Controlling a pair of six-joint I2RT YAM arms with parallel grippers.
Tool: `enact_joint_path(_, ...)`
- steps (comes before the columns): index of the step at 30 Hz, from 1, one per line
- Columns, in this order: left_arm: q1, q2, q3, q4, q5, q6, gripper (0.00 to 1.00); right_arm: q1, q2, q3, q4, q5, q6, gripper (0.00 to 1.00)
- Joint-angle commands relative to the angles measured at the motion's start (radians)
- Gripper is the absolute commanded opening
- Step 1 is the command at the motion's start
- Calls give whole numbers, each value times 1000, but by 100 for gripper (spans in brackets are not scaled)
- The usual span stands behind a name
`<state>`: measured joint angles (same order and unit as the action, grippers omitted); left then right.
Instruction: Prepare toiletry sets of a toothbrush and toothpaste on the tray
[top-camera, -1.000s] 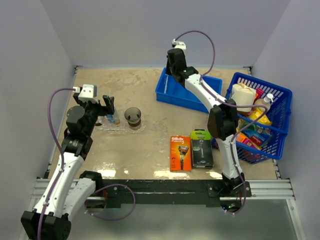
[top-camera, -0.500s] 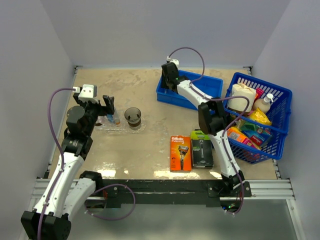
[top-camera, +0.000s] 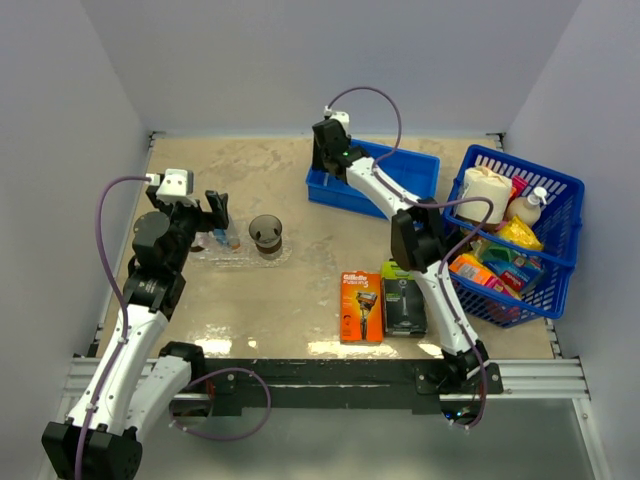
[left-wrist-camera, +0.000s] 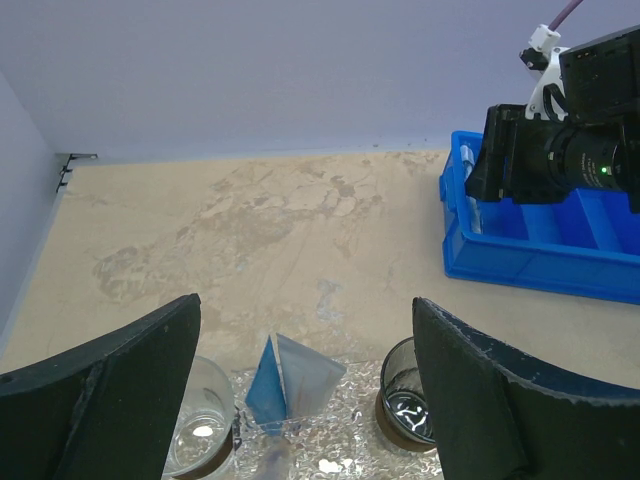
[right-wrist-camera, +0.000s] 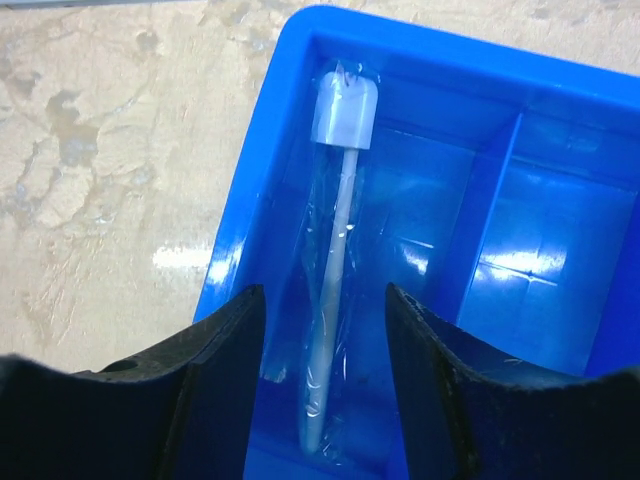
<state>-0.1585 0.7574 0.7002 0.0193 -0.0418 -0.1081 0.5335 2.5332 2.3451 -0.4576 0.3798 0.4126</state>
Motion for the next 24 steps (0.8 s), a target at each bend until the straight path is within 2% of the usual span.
enact_joint_path(1, -4, -7, 15, 25, -13, 22, 90, -15, 73, 28, -16, 10, 17, 52)
enact_joint_path(8, -4, -10, 15, 24, -18, 22, 90, -15, 113, 68, -53, -5, 14, 45)
enact_joint_path(21, -4, -13, 15, 22, -23, 21, 90, -15, 164, 83, -92, -24, 15, 41)
enact_joint_path(24, -4, -15, 15, 21, -26, 21, 90, -17, 153, 54, -73, -30, 23, 35)
